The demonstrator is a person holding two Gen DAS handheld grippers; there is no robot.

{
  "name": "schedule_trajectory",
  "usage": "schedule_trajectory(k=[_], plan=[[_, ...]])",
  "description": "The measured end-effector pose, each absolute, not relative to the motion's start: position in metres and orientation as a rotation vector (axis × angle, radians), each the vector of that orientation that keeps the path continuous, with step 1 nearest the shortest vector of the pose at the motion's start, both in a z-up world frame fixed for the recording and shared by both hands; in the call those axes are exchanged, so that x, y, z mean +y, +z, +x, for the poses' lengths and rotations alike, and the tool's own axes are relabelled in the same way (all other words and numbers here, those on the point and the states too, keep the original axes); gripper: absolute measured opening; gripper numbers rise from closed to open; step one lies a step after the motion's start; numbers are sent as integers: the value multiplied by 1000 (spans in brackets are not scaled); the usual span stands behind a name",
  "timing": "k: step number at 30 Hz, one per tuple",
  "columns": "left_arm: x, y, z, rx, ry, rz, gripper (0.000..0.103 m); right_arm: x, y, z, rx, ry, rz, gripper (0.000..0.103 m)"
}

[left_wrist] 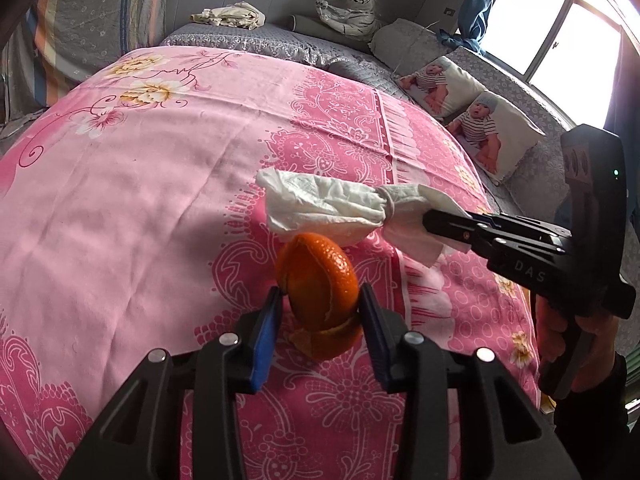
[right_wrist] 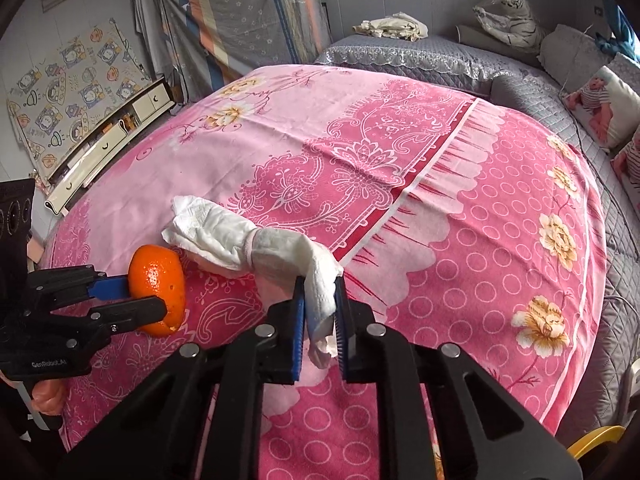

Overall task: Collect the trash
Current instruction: 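Carry the orange and tissue bundle over the bin with both tools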

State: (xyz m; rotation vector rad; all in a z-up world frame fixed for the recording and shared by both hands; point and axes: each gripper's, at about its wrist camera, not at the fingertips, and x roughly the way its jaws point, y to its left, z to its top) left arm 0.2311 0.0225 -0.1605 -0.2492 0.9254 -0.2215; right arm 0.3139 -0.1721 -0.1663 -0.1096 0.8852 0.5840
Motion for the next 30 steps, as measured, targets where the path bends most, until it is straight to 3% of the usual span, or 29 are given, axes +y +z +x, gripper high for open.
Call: schedule_trajectory(k=[13, 22, 30], plan=[[-29, -113, 213, 841, -330, -151, 37, -270, -108, 271, 736, 422, 45, 12], [-113, -76, 200, 779, -508, -71, 37, -368, -62, 210, 550, 115, 76, 12], [-200, -63, 190, 765, -668, 9, 37, -456, -55, 155, 511, -120, 147, 12]])
